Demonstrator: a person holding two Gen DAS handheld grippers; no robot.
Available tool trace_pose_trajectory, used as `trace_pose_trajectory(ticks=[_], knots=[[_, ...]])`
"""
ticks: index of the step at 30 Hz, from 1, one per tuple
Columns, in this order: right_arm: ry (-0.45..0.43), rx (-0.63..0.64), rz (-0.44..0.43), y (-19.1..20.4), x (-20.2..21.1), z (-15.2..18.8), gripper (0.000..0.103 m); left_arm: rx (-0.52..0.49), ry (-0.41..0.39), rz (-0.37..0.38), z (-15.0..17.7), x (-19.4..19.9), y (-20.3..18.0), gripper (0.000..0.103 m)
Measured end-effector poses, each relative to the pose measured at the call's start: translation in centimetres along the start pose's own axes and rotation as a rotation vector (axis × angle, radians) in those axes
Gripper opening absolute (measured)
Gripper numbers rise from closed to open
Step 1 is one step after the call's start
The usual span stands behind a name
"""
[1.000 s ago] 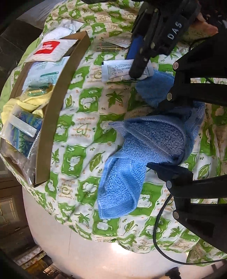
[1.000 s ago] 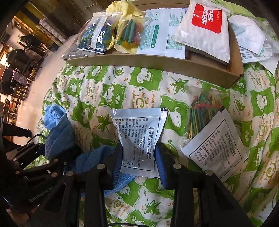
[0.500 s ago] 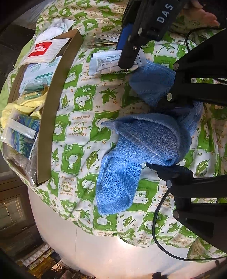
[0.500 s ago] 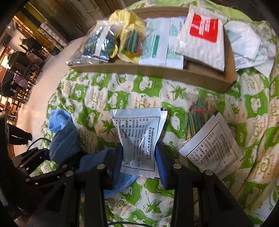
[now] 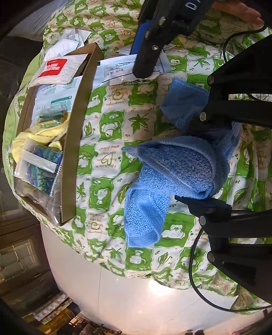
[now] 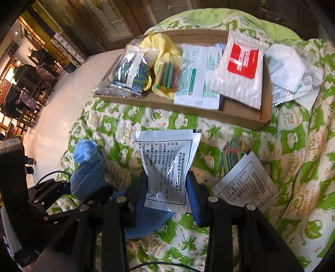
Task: Organize soft objects
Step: 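Lift the blue towel with the left gripper while the right gripper carries the sachet toward the box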
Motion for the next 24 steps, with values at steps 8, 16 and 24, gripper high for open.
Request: trace_pose_trajectory(ticks=[8, 16, 24], knots=[[-0.032, 0.001, 0.009, -0.5, 1.1, -0.6, 0.036, -0.01, -0.012, -0.005, 0.2, 0.3, 0.2, 0.048], [-0.024, -0.027, 0.015, -2.2, 0.8, -0.5, 0.036, -0.027, -0.03, -0.014, -0.6, 1.8, -0.9, 0.048], [-0.032, -0.003, 0.041, -3.0, 1.6, -1.9, 0.036, -0.04, -0.046, -0.016, -2.3, 2.8, -1.5, 0.048]])
Point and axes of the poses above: each gripper's, at about its wrist camera, not at the fingertips, and x roughly against the way its jaws point, y to its left, z to its underside, the point moved 3 cm from there along -x, roughly the way its jaws point, and after that the axes turned 7 degrees about x, right-handed, at the moved point
